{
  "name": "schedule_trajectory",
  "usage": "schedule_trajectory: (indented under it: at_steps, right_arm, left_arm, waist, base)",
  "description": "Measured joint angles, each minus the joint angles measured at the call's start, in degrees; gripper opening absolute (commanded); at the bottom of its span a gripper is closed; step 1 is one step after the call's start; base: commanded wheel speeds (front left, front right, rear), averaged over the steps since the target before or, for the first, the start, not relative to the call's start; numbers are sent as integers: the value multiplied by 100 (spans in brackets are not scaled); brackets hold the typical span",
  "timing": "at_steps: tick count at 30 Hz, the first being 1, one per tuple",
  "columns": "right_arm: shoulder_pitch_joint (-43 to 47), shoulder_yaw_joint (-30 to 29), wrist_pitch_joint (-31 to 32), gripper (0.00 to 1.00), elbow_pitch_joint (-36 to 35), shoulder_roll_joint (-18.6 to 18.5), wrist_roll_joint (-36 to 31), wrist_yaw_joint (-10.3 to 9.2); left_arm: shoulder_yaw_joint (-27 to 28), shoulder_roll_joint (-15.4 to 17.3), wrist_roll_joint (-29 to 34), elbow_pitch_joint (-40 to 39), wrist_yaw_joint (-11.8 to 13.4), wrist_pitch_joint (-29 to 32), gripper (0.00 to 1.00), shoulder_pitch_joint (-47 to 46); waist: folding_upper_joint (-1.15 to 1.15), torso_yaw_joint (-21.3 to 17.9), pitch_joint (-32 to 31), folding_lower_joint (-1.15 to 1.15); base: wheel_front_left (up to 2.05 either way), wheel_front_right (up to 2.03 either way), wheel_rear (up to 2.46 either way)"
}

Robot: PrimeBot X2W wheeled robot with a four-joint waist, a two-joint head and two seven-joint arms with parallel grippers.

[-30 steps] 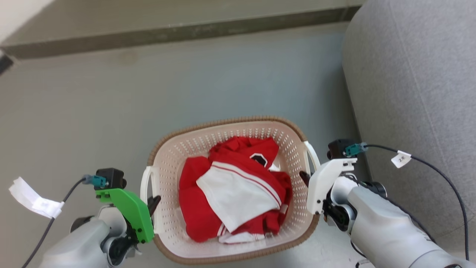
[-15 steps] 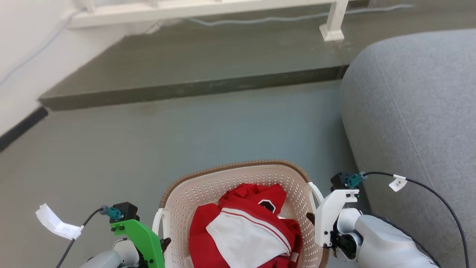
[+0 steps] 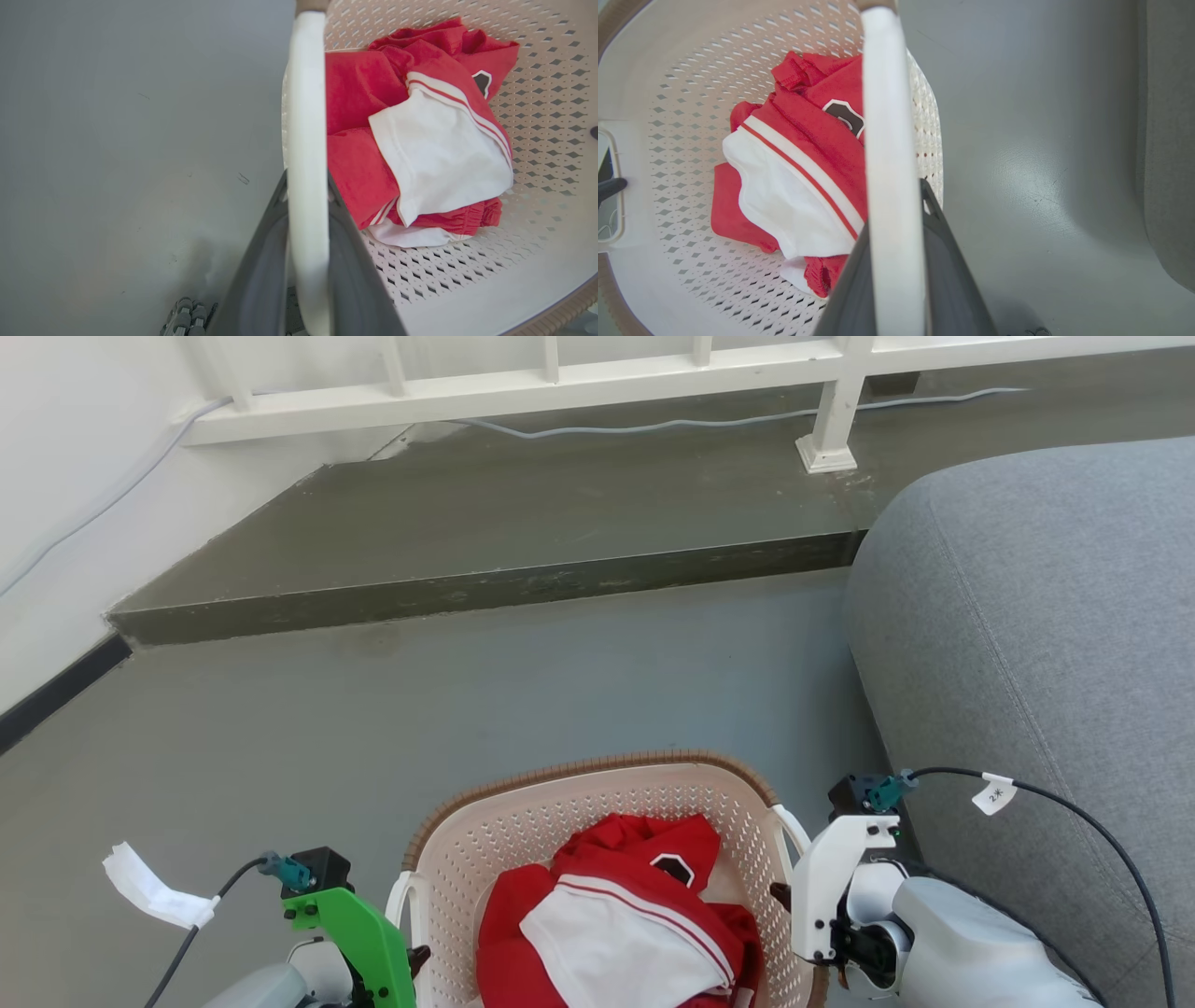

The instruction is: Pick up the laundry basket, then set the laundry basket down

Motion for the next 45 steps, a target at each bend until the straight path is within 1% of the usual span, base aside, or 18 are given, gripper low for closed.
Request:
schedule_trajectory:
  at_steps: [11,31,45]
  right_arm:
    - [-2,51,10,0,22,-3,93,25]
    - [-9,177,-1,0,40,-13,215,32]
    - [-27,259,-136,0,93,-13,244,48]
  left_arm:
    - [0,-65,30,124,-18,88,0,-8]
    - [2,-87,29,157,-18,93,0,-57]
    - [81,-109,18,157,-18,40,0,-57]
  waist:
    - [0,-9,39,0]
    - [0,-4,110,0]
    - [0,-10,149,0]
  base:
    - [0,0,0]
    - [0,0,0]
    - [0,0,0]
